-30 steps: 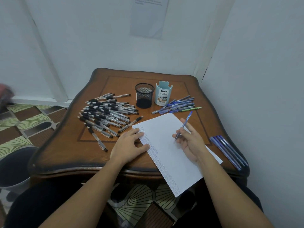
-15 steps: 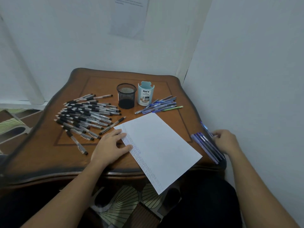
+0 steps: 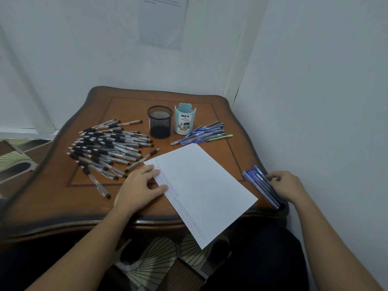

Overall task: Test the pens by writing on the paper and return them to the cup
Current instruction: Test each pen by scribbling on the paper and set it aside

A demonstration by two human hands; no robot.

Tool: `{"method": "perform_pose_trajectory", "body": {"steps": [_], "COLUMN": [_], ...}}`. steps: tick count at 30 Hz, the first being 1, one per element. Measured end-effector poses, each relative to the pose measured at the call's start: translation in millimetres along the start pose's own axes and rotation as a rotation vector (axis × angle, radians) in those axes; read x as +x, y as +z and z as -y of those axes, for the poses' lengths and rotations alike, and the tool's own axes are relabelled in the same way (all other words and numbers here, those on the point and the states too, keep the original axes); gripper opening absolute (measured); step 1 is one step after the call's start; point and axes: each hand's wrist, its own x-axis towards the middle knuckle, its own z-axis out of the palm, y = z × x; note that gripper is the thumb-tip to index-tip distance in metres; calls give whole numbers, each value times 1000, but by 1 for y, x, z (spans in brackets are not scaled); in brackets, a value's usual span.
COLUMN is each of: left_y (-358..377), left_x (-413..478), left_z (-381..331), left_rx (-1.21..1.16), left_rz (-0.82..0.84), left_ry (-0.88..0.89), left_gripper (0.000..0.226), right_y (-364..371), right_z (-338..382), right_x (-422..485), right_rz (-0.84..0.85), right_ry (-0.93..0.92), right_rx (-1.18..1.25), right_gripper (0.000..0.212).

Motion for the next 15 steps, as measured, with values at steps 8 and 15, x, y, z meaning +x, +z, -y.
{"method": "perform_pose_trajectory", "body": {"steps": [8,15], "left_y": [1,0], "left_x": [2,3], "left_z": [2,2], "left_rx": [-2,-3], "left_rz": [2,8], "left_ry": [-2,-2], "left_gripper": [71,70], "right_y": [4,19], "right_z": [-2,32], "right_x": [7,25], "right_rz": [-51,-247], "right_ry": [-9,-186], "right_rx": [-13,-125], "right_gripper": [32,30]}}
